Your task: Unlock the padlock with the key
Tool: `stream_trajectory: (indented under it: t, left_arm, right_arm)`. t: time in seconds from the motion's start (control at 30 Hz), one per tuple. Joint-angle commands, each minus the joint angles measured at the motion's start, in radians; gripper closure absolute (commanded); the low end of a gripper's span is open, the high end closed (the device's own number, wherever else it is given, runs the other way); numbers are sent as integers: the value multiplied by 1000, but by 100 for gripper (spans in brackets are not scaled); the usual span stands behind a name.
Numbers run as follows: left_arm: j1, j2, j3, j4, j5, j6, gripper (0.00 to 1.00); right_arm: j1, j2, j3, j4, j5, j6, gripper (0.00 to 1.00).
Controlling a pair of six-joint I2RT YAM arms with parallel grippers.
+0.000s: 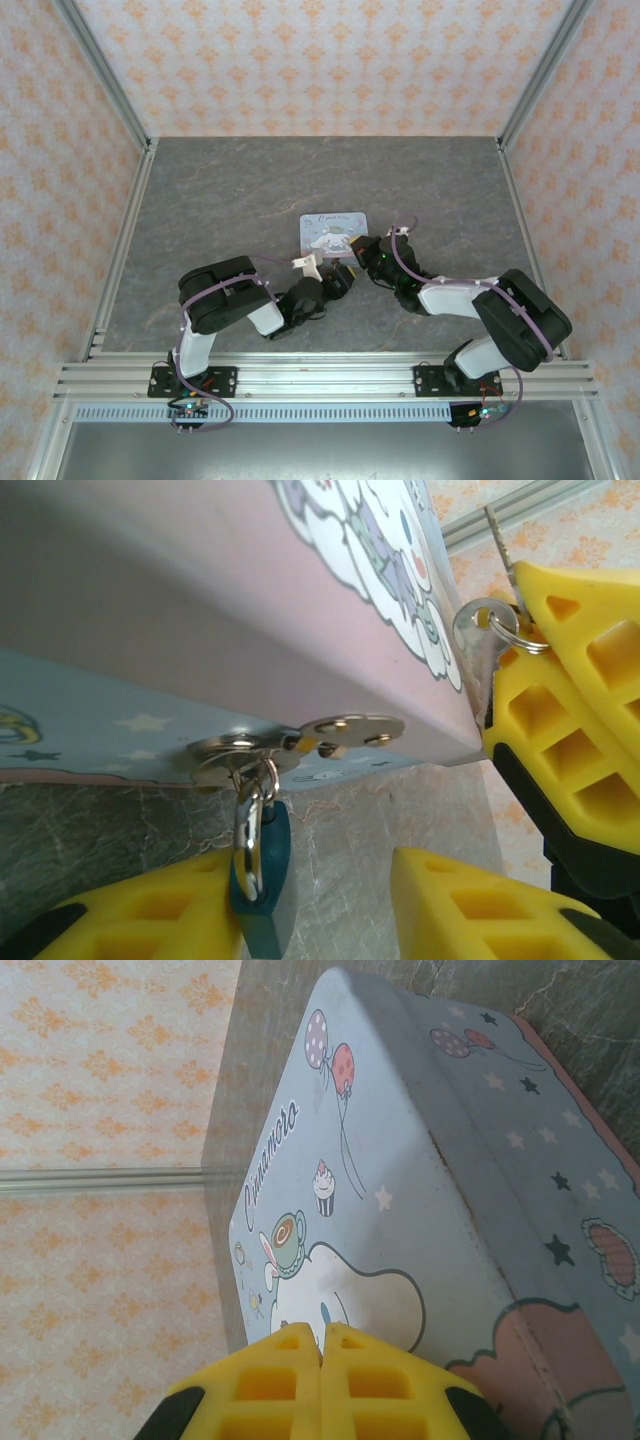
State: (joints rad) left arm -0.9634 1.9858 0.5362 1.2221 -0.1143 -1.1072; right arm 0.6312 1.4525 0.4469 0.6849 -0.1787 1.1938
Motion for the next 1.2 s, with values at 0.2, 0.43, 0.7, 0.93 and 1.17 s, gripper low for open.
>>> stream_trajectory:
  t: [0.2,0.43,0.7,0.93,1.17]
  left_arm:
    - [-8,22,-10,-79,-60,-2,66]
    - [3,20,-8,-82,-53,-2,74]
    - [9,15,-5,-87,-45,0,86]
    - [13,-6,-12,-97,-34,-6,96]
    - [24,-52,-18,-154,-8,-34,100]
  right_arm:
    - [-10,12,-22,5,22,4,100]
    - [-10,13,-20,6,21,4,100]
    - [-11,8,-19,5,20,4,100]
    - [-29,-13,5,-16,-15,-10,100]
    - [-60,-176,9,-127,-83,-68,100]
